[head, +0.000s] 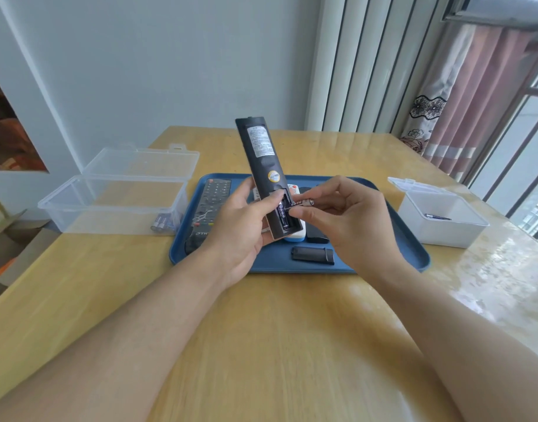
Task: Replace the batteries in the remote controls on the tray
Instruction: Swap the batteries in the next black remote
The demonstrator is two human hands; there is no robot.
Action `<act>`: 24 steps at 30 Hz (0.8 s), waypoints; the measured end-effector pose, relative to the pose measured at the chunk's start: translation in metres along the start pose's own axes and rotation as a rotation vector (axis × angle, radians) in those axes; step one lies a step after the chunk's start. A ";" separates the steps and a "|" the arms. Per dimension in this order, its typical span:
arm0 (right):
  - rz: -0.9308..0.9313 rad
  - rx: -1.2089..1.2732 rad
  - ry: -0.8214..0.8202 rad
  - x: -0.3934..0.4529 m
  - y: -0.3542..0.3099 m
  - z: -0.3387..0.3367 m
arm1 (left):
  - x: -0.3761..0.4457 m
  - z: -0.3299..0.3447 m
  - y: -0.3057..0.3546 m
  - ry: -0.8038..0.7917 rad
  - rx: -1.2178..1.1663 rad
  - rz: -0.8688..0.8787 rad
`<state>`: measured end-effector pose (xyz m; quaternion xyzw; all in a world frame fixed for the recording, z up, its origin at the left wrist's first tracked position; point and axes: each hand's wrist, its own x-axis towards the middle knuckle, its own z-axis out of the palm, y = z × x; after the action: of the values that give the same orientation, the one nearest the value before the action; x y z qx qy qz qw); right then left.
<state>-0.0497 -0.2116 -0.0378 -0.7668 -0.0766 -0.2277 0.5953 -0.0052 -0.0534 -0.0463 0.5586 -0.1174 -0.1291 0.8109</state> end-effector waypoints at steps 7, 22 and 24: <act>-0.123 -0.296 0.123 -0.004 0.002 0.000 | -0.001 0.000 0.001 0.070 0.003 0.071; -0.484 -0.457 -0.021 -0.002 0.012 -0.001 | 0.000 -0.003 0.003 0.068 -0.111 0.045; -0.469 -0.444 -0.023 -0.002 0.012 0.000 | 0.001 -0.003 0.003 0.068 -0.100 0.047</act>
<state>-0.0469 -0.2150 -0.0491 -0.8419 -0.2065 -0.3611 0.3437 -0.0035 -0.0502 -0.0445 0.5183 -0.0962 -0.0965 0.8442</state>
